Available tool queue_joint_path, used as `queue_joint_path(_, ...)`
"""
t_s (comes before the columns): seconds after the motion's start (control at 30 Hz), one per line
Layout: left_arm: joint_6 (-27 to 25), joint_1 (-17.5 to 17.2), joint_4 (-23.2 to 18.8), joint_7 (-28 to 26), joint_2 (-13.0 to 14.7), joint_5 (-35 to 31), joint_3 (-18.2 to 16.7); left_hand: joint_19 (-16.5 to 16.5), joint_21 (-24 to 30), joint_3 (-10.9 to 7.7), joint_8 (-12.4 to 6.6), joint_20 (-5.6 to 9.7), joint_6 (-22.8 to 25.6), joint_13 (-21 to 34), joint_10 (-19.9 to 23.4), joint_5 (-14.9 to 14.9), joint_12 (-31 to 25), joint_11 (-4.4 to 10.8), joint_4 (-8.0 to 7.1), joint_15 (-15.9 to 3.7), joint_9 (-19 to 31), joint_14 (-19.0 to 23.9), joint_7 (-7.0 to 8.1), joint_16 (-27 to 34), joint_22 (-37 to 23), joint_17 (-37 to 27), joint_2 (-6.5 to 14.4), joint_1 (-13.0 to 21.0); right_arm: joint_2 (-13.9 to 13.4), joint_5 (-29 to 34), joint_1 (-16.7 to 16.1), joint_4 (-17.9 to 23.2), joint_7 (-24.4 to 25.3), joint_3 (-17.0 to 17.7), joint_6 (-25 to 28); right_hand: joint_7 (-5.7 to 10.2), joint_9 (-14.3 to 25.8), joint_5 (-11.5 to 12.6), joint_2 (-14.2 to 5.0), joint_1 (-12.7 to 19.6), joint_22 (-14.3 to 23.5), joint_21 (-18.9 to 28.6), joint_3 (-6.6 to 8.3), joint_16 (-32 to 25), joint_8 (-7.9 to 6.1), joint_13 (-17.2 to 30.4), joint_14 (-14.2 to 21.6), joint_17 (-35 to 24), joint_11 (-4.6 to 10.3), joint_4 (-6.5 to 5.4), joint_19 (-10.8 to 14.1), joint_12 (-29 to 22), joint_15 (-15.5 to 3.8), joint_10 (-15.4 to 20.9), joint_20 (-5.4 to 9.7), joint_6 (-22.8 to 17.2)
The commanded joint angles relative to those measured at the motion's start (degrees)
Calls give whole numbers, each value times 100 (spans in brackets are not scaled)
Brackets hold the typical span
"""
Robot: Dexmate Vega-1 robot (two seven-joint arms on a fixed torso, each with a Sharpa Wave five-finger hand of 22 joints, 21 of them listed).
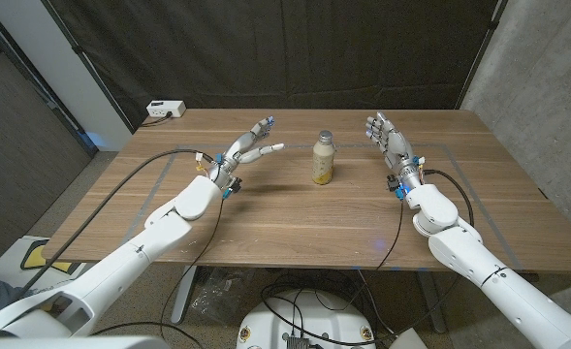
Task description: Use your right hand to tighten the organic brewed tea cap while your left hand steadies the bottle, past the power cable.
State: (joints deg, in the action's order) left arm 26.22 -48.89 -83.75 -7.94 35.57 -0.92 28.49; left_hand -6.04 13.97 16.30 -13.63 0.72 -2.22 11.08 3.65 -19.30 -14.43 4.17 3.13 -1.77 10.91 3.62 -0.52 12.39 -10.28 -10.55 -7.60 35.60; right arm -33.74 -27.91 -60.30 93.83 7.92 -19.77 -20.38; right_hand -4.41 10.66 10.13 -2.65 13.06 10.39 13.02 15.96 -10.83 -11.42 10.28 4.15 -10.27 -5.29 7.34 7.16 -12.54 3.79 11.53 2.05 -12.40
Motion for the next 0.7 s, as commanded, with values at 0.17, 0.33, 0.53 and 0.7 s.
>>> queue_joint_path(0.17,-1281,16,-556,-1216,24,-2056,473,-158,39,14,-49,22,126,19,200,-56,-58,29,51,-27,15,159,24,52,-22,-8,18,116,-49,-21,-104,156,50,65,60,17,21,-17,63,9,18,19,-26,-21,-5,21,83,-13,-17,3,45,-33,-14,76,31,-45)
queue_joint_path(0.33,-1596,36,-624,-1420,7,-2373,642,-229,46,19,-72,34,246,18,293,-82,-69,47,63,-55,14,267,15,64,-22,-8,50,166,-55,-24,-110,158,29,62,60,18,21,-17,63,9,18,16,-29,-17,-4,21,86,-13,-19,4,49,-35,-12,88,31,-48)
queue_joint_path(0.53,-1790,121,-614,-1445,-34,-2522,850,-285,51,18,-84,31,328,17,368,-104,-77,37,72,-68,13,325,29,62,-23,-7,80,209,-55,-59,-155,149,11,76,31,21,21,-16,64,9,18,11,-33,-16,-2,22,100,-12,-24,3,53,-35,-4,97,24,-49)
queue_joint_path(0.7,-1920,242,-501,-1533,-136,-2691,1043,-323,52,15,-90,32,386,16,428,-121,-83,58,79,-53,12,399,27,72,-24,-7,108,246,-53,-99,-175,159,2,89,35,21,22,-16,63,8,18,11,-37,-15,-1,23,110,-13,-18,2,64,-36,-12,109,19,-52)
